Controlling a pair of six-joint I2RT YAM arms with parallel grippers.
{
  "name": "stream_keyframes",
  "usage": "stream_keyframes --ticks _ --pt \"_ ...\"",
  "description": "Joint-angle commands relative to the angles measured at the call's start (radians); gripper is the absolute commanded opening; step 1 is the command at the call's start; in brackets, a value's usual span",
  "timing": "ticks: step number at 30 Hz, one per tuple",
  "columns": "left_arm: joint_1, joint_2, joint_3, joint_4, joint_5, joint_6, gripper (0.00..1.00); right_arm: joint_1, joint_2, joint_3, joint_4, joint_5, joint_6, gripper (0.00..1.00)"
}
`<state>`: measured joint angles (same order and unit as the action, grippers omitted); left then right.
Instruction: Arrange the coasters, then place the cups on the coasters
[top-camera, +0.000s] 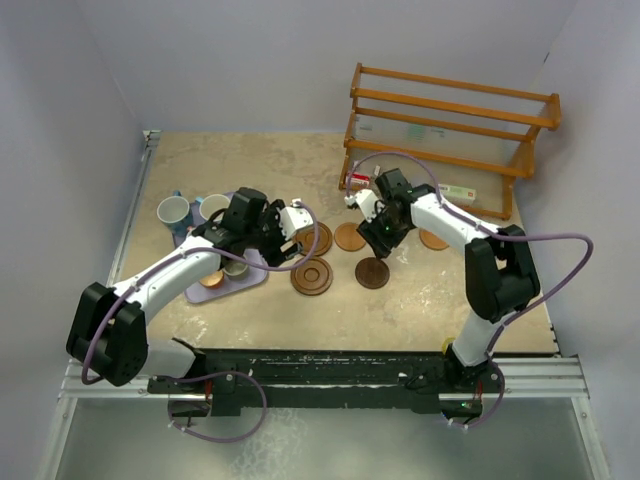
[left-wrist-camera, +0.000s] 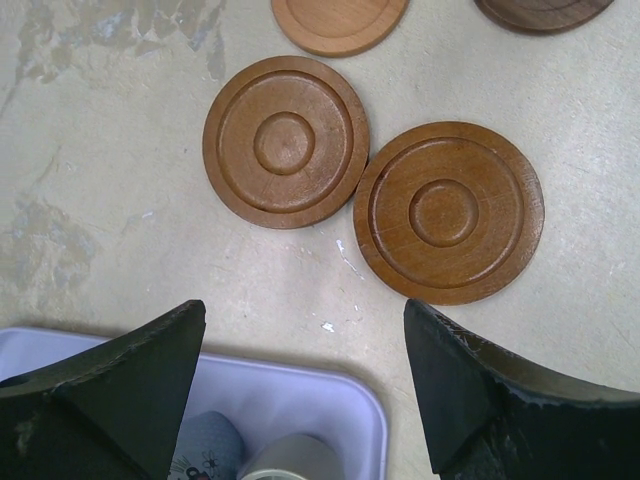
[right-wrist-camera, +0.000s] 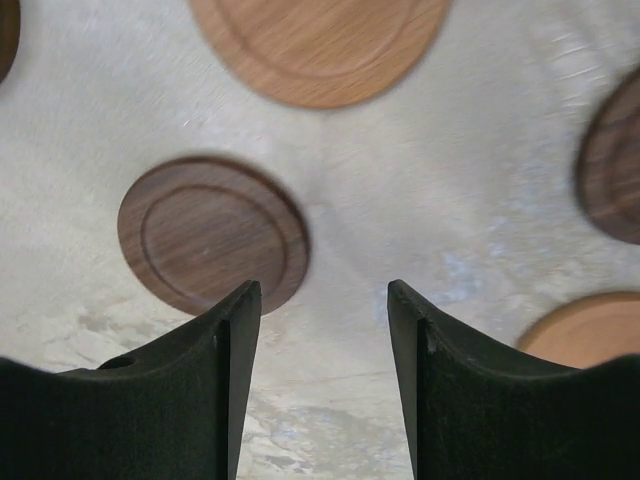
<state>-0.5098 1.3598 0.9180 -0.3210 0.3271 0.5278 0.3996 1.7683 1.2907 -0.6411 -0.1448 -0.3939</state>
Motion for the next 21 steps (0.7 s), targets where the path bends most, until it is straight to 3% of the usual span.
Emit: stream_keyframes --ticks 1,12,21 --pt "0.017 -0.038 0.005 0.049 -0.005 -0.003 0.78 0.048 -0.050 -0.089 0.065 -0.003 -0.016 0.57" --pt "0.036 -0.044 -0.001 0.048 -0.021 -0.002 0.78 0.200 -0.021 -0.142 0.116 0.091 0.020 0.54" --pt "0.046 -0.067 -0.007 0.045 -0.022 -0.001 0.78 0.248 0.034 -0.116 0.110 0.092 0.020 0.48"
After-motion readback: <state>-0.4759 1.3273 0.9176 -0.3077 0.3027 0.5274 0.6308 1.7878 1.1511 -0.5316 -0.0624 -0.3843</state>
